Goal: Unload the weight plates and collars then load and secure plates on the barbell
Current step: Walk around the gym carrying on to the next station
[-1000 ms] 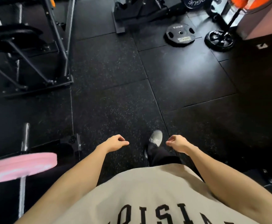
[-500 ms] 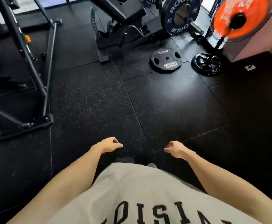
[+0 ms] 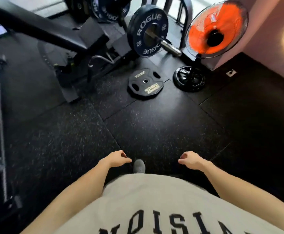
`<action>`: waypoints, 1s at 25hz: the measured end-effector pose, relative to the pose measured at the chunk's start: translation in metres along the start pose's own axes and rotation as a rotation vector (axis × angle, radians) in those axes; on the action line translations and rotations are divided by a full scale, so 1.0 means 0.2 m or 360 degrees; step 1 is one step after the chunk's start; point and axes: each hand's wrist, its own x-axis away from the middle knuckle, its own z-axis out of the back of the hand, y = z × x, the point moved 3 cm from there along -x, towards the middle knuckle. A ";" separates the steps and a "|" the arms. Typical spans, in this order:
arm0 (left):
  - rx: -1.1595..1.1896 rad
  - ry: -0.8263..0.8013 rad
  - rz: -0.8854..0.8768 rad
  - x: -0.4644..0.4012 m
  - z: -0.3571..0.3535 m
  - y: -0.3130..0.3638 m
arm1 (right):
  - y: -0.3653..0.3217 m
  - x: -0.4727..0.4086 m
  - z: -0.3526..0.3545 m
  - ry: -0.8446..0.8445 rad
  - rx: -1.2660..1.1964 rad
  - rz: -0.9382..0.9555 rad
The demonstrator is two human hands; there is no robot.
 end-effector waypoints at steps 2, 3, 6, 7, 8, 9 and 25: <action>-0.0076 -0.0039 -0.0038 -0.18 0.28 0.20 | -0.11 -0.14 0.26 0.0152 -0.0182 -0.0023; -0.0145 -0.0079 -0.0060 -0.25 0.40 0.31 | -0.15 -0.19 0.37 0.0193 -0.0252 -0.0045; -0.0324 -0.0156 -0.0134 -0.49 0.65 0.63 | -0.21 -0.37 0.58 0.0223 -0.0367 -0.0103; -0.0386 -0.0171 -0.0134 -0.56 0.72 0.72 | -0.22 -0.42 0.63 0.0220 -0.0378 -0.0117; -0.0472 -0.0204 -0.0129 -0.65 0.78 0.84 | -0.21 -0.49 0.70 0.0208 -0.0383 -0.0139; -0.0554 -0.0238 -0.0130 -0.73 0.83 0.96 | -0.20 -0.55 0.76 0.0183 -0.0385 -0.0158; -0.1232 -0.0269 -0.0510 -1.69 1.27 3.20 | 0.41 -1.36 2.19 0.0303 -0.1050 -0.0534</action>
